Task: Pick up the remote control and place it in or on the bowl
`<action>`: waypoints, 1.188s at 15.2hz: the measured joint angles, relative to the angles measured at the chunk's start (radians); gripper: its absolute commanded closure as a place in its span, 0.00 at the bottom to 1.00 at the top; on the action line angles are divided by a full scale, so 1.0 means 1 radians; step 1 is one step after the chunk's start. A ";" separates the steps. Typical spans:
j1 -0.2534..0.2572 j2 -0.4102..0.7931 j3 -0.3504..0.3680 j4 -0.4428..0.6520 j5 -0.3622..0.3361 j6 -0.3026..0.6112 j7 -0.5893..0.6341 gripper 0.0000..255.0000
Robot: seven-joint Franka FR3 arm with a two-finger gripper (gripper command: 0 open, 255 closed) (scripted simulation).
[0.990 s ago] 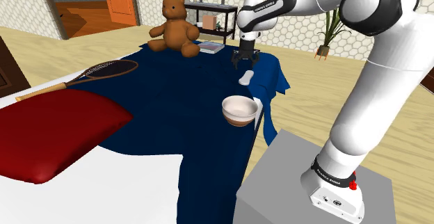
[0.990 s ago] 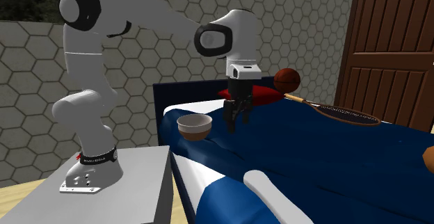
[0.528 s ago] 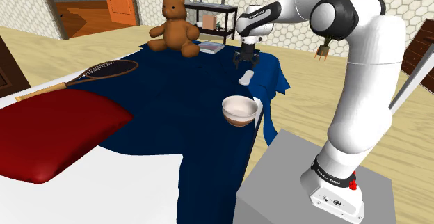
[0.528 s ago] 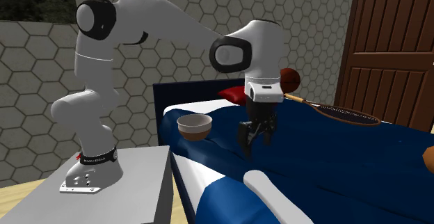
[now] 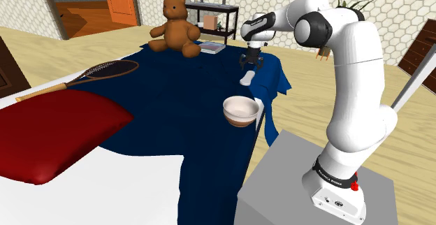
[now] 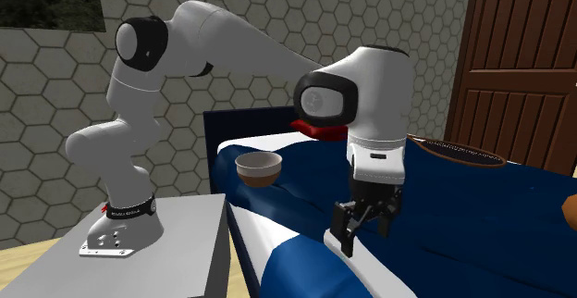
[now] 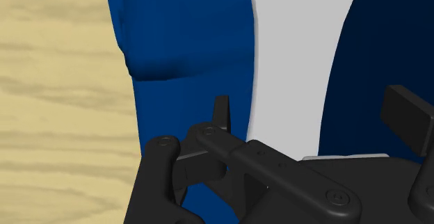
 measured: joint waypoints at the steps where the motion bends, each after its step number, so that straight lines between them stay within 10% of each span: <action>1: -0.002 0.007 0.000 -0.004 0.003 0.010 0.002 0.00; 13: -0.005 0.046 0.005 -0.030 0.016 0.075 0.000 0.00; 14: -0.005 0.046 0.005 -0.030 0.016 0.075 0.000 1.00; 18: -0.005 0.046 0.005 -0.030 0.016 0.075 0.000 1.00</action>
